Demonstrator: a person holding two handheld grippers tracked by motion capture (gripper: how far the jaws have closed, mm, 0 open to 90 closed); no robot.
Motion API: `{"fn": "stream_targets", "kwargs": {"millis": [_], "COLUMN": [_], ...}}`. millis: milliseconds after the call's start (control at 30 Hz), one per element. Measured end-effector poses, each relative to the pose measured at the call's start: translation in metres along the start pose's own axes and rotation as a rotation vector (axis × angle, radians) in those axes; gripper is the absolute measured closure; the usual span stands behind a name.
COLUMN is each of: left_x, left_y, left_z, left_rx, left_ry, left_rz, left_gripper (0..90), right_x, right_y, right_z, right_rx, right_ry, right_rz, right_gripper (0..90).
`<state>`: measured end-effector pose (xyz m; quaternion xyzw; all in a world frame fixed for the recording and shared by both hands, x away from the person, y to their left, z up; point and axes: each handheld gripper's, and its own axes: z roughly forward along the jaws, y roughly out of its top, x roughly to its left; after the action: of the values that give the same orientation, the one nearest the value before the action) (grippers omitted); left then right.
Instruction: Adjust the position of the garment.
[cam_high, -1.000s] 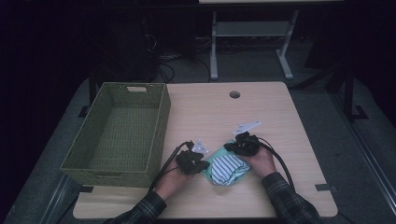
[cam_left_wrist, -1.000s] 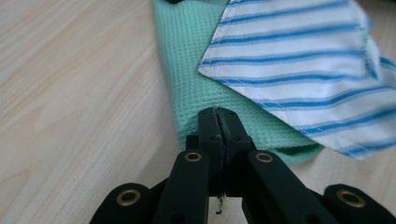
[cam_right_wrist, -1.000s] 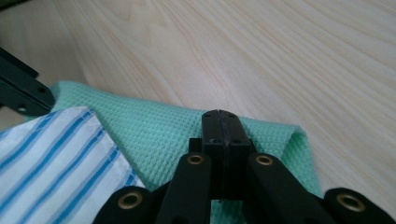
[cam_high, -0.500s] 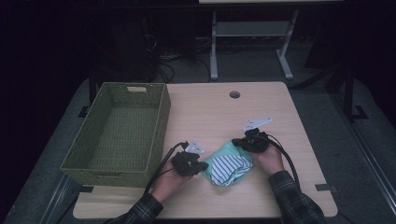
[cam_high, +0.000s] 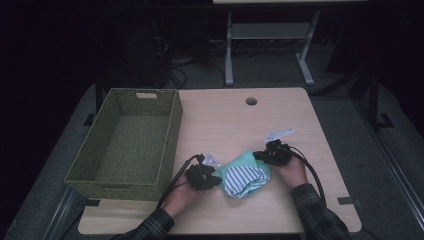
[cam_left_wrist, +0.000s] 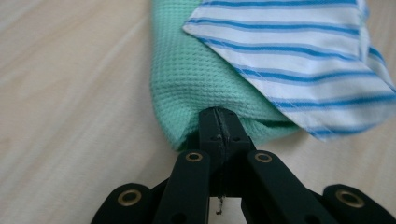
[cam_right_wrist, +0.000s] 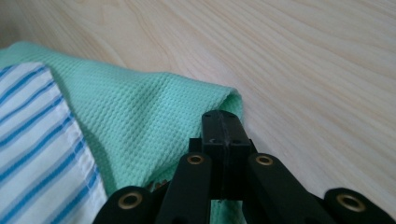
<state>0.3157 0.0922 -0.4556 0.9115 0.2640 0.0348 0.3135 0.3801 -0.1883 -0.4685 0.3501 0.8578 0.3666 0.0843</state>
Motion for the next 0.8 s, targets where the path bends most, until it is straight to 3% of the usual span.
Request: {"fn": "stream_targets", "kwargs": {"millis": [300,800], "left_x": [0.016,0.043], "left_y": [0.016,0.045], "left_z": [0.011,0.029], "left_rx": [-0.001,-0.007], "left_ry": [0.001,0.036], "left_rz": [-0.039,-0.055], "left_gripper": [89.7,89.8], "right_x": [-0.006,-0.005], "right_y": [-0.015,-0.034], "right_z": [-0.017,-0.037], "right_rx": [0.012,0.029], "right_ry": [-0.025,-0.023], "right_rz": [0.022,0.044], "right_gripper": [90.0,90.0]}}
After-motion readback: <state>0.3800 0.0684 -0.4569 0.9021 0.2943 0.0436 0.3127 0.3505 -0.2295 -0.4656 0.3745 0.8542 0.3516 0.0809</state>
